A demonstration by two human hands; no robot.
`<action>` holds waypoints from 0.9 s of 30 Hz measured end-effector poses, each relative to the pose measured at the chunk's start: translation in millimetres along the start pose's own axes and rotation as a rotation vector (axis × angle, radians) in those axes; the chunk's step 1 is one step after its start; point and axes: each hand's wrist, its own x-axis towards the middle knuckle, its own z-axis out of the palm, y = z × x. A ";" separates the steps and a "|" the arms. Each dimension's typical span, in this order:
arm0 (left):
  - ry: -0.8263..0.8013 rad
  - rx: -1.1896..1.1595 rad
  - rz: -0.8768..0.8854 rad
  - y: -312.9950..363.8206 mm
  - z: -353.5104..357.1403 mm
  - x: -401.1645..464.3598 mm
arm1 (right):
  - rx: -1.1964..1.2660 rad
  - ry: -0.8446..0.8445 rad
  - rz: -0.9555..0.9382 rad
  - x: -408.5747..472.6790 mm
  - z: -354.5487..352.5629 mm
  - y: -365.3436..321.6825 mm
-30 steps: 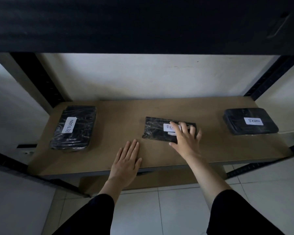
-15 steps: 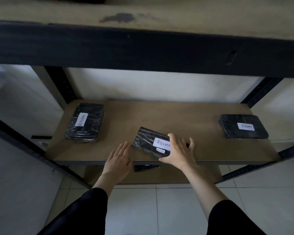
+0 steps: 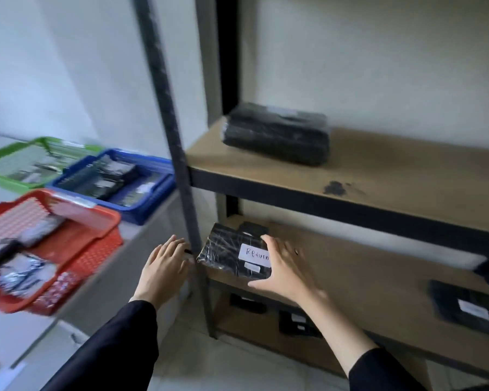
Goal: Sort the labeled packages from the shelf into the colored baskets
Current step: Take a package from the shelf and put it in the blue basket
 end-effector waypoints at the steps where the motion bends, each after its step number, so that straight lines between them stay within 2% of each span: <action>1: 0.018 0.013 -0.025 -17.6 -14.6 -3.0 | 0.004 -0.009 -0.030 7.2 -3.7 -20.6; 7: 0.095 0.014 -0.155 -127.1 -81.0 -25.8 | -0.018 -0.085 -0.203 53.1 -6.5 -152.6; 16: 0.087 0.011 -0.183 -286.6 -121.5 -73.0 | 0.121 -0.154 -0.065 108.8 43.7 -328.0; 20: 0.062 0.007 -0.208 -333.6 -146.2 -68.2 | 0.312 -0.185 0.038 119.8 62.0 -369.0; 27: 0.096 -0.068 -0.155 -378.3 -165.2 -29.9 | 0.663 -0.237 0.263 171.0 70.2 -387.9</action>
